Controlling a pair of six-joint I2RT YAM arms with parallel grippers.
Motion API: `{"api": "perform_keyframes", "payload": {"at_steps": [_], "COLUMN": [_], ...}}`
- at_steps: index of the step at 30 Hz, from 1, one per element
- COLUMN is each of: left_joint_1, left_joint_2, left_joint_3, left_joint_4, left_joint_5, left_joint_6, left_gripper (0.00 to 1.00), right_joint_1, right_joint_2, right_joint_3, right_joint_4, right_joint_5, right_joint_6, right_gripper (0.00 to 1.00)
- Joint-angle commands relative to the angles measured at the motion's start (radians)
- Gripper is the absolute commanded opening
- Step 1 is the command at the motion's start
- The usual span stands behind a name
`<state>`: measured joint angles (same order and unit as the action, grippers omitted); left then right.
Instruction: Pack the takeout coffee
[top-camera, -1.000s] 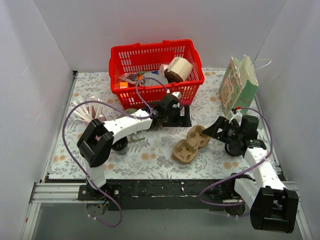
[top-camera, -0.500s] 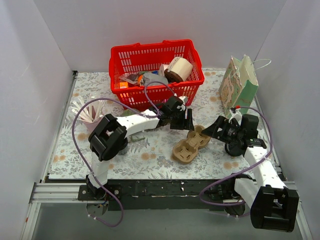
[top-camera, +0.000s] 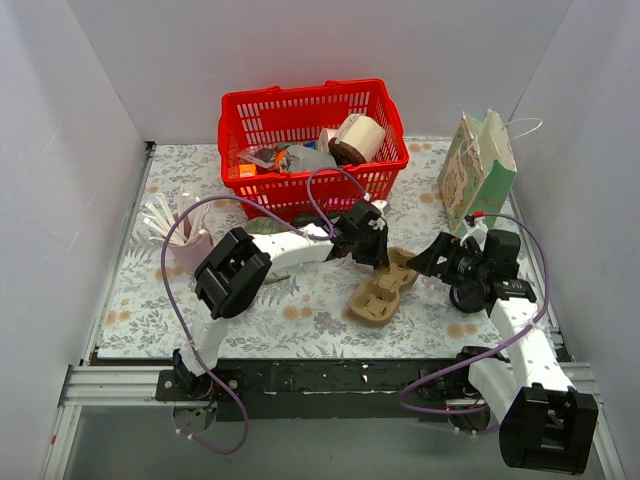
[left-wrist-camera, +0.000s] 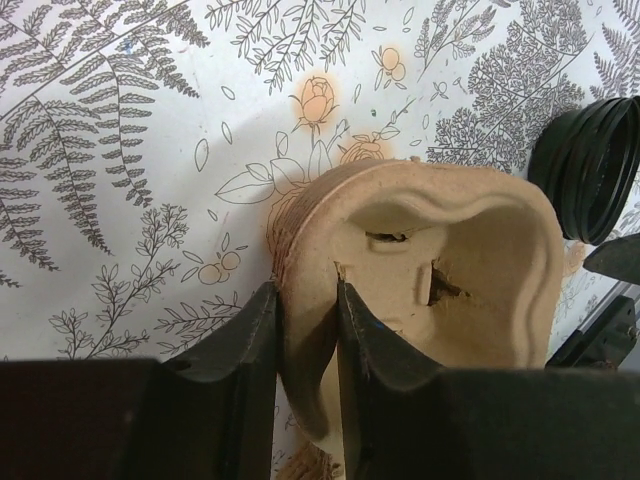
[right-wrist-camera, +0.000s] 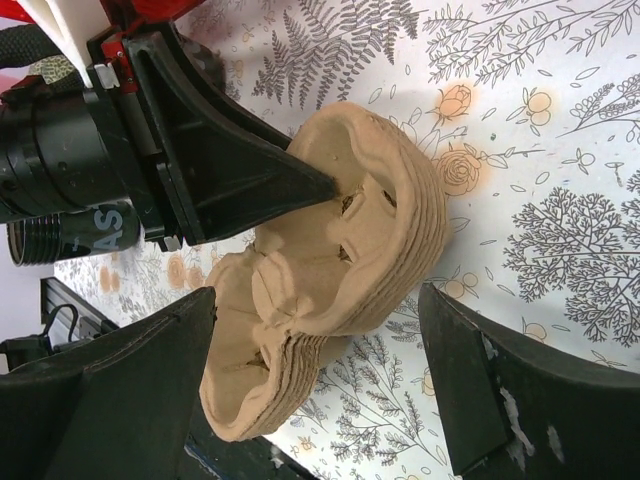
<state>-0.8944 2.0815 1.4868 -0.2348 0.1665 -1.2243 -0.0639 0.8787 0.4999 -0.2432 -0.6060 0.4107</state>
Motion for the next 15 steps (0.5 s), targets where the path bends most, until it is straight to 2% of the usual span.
{"api": "perform_keyframes", "payload": {"at_steps": [1, 5, 15], "left_joint_1": [-0.001, -0.005, -0.012], "left_joint_2": [-0.024, -0.032, -0.031], "left_joint_3": [0.020, 0.004, 0.000], "left_joint_4": [-0.020, -0.018, -0.014], "left_joint_5": [-0.036, -0.035, -0.013], "left_joint_6": [0.017, 0.013, 0.006], "left_gripper": [0.11, 0.01, 0.00], "right_joint_1": [0.001, 0.001, 0.003], "right_joint_2": [-0.023, -0.008, 0.083], "right_joint_3": [0.034, 0.042, 0.054], "right_joint_4": [-0.005, 0.056, 0.127], "right_joint_5": [0.005, -0.031, -0.089], "right_joint_6": [-0.015, 0.006, 0.019], "right_gripper": [0.90, 0.90, 0.89]}}
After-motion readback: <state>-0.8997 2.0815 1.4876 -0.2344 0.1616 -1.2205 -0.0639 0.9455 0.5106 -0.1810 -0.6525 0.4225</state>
